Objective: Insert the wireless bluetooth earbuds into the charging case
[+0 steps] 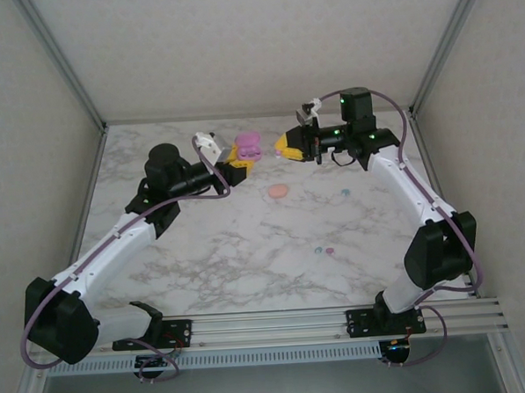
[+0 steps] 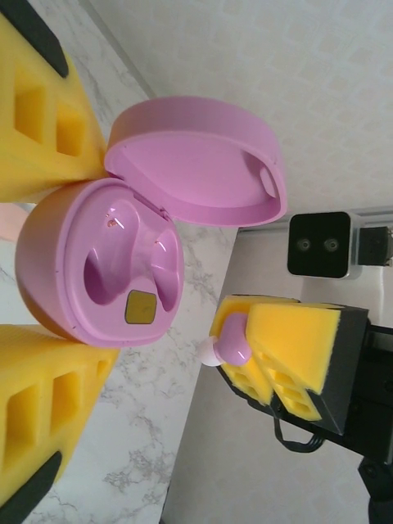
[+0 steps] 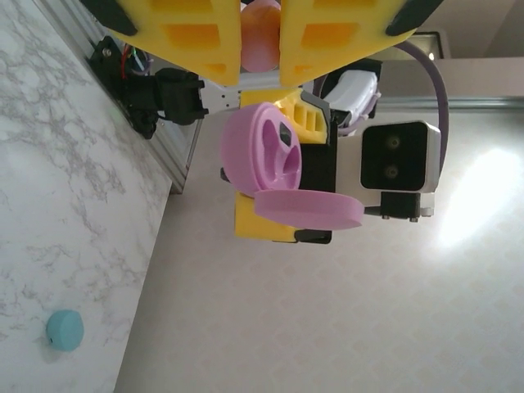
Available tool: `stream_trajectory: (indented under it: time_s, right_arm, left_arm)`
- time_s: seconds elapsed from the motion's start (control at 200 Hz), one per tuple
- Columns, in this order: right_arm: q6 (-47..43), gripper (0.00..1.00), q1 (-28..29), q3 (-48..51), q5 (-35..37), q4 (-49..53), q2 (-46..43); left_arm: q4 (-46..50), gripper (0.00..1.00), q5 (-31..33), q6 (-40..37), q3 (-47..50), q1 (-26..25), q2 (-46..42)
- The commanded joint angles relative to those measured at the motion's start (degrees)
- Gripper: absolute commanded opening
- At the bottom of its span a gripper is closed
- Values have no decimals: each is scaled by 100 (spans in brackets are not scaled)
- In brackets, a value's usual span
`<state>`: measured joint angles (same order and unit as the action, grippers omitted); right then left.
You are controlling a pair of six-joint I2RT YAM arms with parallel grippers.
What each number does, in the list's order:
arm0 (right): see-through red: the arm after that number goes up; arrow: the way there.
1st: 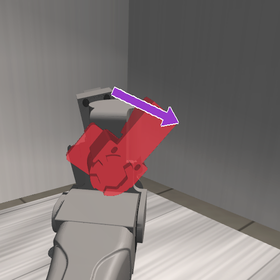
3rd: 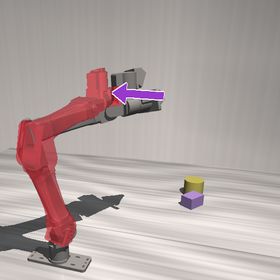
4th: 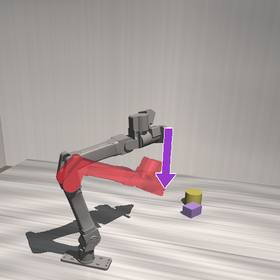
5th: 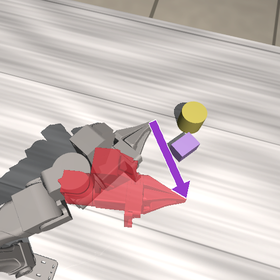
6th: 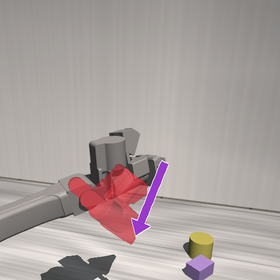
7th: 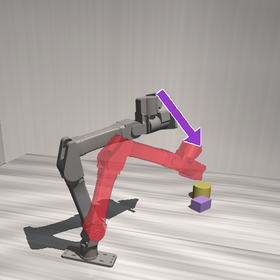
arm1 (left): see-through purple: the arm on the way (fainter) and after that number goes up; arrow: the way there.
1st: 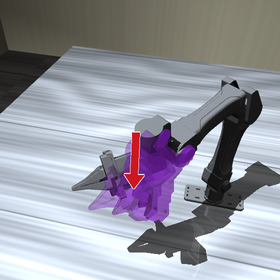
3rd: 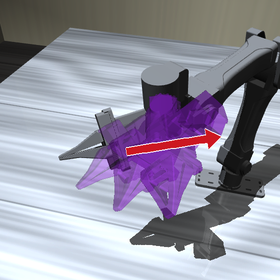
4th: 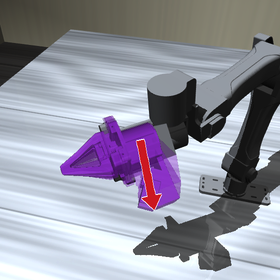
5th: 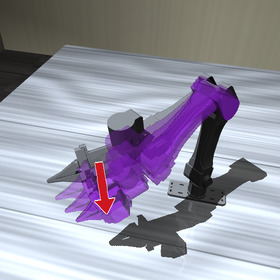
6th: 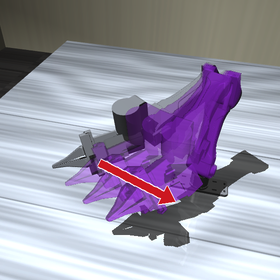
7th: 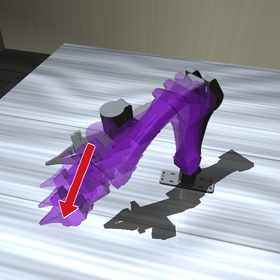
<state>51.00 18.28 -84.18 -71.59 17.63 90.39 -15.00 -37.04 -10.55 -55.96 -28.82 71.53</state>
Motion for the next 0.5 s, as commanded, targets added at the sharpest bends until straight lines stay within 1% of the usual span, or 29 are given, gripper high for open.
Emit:
stream_trajectory:
  time_s: [0.0, 0.496]
  right_arm:
    - [-29, 14, 96, -221, 222, -9, -202]
    - [-187, 15, 294, -349, 599, -70, -208]
  left_arm:
    - [-11, 31, -120, -102, -256, -69, 119]
    - [19, 31, -224, -189, -468, -203, 406]
